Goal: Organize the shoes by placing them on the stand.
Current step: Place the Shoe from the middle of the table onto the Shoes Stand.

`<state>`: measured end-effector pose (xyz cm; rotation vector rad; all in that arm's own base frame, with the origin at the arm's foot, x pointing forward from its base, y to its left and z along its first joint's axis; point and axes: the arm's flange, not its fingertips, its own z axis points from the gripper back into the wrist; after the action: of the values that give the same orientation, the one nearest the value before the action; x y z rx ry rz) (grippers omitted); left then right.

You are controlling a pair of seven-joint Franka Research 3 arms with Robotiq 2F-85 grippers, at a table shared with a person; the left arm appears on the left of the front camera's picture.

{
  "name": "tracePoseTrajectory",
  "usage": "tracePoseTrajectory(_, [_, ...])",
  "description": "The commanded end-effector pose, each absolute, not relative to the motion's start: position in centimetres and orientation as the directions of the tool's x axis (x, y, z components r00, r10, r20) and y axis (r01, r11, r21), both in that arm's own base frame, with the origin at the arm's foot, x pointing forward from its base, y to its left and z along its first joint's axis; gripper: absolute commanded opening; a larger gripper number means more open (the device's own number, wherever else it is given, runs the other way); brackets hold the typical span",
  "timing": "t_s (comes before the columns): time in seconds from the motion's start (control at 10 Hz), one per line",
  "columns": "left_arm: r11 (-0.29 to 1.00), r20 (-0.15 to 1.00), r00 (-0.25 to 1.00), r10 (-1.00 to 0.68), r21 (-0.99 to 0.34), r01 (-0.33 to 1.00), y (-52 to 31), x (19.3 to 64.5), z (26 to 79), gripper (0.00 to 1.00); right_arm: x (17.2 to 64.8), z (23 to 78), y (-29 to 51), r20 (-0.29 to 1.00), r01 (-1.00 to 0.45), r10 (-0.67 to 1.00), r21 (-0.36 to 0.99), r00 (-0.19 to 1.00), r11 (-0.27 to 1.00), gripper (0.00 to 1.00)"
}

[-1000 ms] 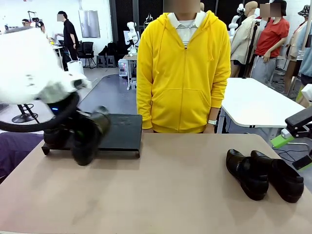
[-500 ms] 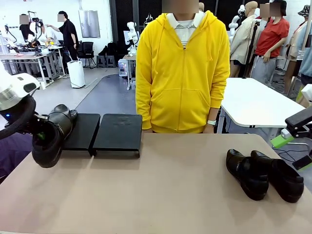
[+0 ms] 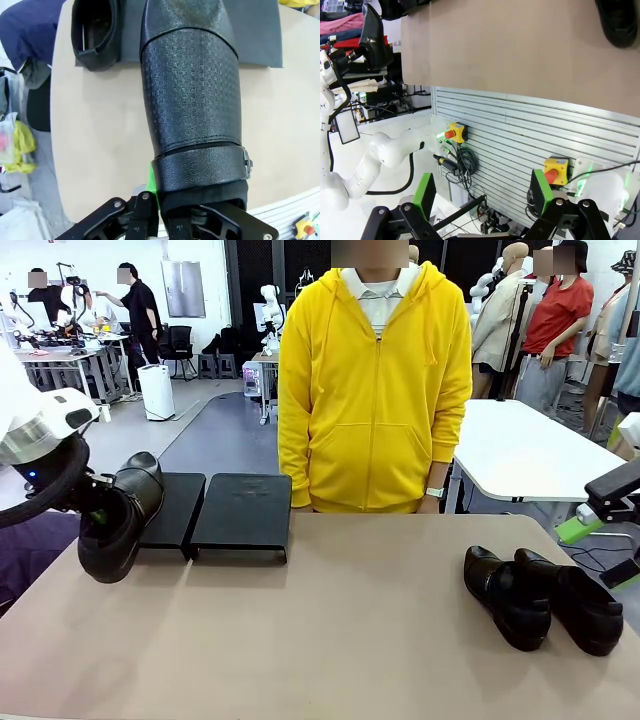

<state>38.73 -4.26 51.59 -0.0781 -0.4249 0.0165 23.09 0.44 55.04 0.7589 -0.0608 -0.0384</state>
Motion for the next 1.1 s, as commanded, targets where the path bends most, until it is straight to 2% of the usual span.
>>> tracePoseTrajectory(0.0, [0.991, 0.434, 0.897, -0.080, -0.060, 0.117, -3.8, 41.6, 52.0, 0.00, 23.0, 54.8, 0.5, 0.059, -0.015, -0.039, 0.708, 0.997, 0.706, 1.00])
tracePoseTrajectory(0.1, [0.980, 0.480, 0.868, -0.129, -0.072, 0.185, -3.3, 44.9, 52.4, 0.00, 23.0, 54.8, 0.5, 0.059, -0.015, -0.039, 0.708, 0.997, 0.706, 1.00])
tracePoseTrajectory(0.3, [0.970, 0.509, 0.845, -0.162, -0.076, 0.231, -2.8, 51.0, 52.0, 0.00, 23.0, 54.8, 0.5, 0.059, -0.015, -0.039, 0.708, 0.997, 0.706, 1.00])
tracePoseTrajectory(0.5, [0.986, 0.533, 0.843, -0.074, -0.087, 0.142, -2.0, 54.8, 50.7, 0.00, 23.0, 54.8, 0.5, 0.059, -0.015, -0.039, 0.708, 0.997, 0.706, 1.00])
tracePoseTrajectory(1.0, [0.983, 0.555, 0.829, -0.067, -0.108, 0.151, -1.6, 61.3, 46.2, 0.00, 23.0, 54.8, 0.5, 0.059, -0.015, -0.039, 0.708, 0.997, 0.706, 1.00])
